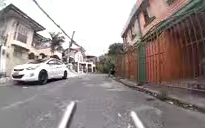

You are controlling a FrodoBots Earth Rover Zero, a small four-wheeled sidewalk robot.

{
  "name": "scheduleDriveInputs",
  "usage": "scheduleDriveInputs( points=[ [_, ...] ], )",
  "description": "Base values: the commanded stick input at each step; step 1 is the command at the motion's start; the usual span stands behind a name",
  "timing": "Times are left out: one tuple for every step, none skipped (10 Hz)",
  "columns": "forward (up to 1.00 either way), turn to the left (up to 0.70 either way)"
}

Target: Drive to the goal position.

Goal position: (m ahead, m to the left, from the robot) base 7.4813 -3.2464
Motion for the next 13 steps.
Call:
scheduleDriveInputs(
  points=[
    [0.85,0.34],
    [0.85,0.22],
    [0.85,0.0],
    [0.85,0.0],
    [0.85,0.0],
    [0.85,0.0],
    [0.85,0.0],
    [0.85,0.0],
    [0.85,0.0],
    [0.85,0.0],
    [0.85,0.0],
    [0.85,0.04],
    [0.85,0.01]
  ],
)
